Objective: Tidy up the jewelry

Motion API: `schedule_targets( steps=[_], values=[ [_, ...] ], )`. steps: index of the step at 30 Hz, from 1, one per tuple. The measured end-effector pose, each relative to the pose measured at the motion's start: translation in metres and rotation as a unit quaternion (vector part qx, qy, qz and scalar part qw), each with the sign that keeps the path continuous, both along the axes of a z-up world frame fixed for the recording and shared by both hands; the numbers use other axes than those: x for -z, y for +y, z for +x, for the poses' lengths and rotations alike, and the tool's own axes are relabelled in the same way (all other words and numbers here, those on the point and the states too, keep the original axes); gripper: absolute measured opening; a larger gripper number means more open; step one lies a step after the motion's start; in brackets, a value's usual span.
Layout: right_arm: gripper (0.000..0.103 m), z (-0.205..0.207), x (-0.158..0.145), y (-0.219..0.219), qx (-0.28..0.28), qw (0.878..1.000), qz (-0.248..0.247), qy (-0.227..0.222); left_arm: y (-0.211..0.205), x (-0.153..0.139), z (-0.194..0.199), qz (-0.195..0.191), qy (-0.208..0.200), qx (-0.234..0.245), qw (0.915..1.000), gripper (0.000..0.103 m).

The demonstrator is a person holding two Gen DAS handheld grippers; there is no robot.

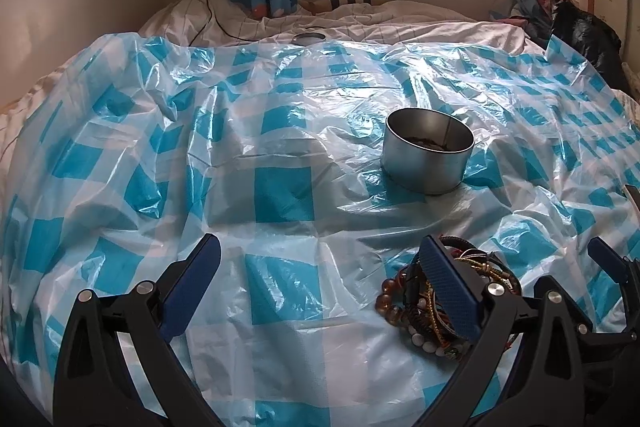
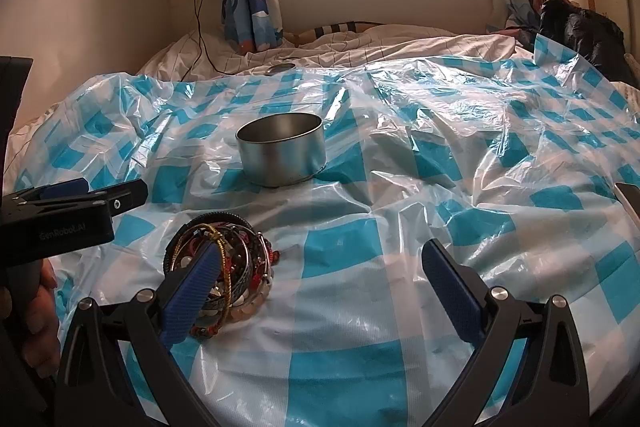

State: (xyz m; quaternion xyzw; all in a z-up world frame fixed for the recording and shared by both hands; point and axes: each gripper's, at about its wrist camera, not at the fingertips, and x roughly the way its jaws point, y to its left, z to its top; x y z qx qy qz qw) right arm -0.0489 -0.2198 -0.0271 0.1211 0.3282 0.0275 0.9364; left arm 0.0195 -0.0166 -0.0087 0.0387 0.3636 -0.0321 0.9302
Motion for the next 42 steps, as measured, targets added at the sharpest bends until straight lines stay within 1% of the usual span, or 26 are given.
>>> schedule_targets(
  steps=[16,42],
  values=[
    [0.096,-0.0002,0.0024,0.0,-0.001,1.0,0.005,0.002,-0.0017,0.0069,0.0042,0.01,0.015,-0.003,0.9998,0.096],
    [0.096,0.0,0.0037,-0.0003,-0.001,1.0,0.008,0.003,-0.0004,0.0084,0.0063,0.017,0.017,-0.009,0.9997,0.096]
  ],
)
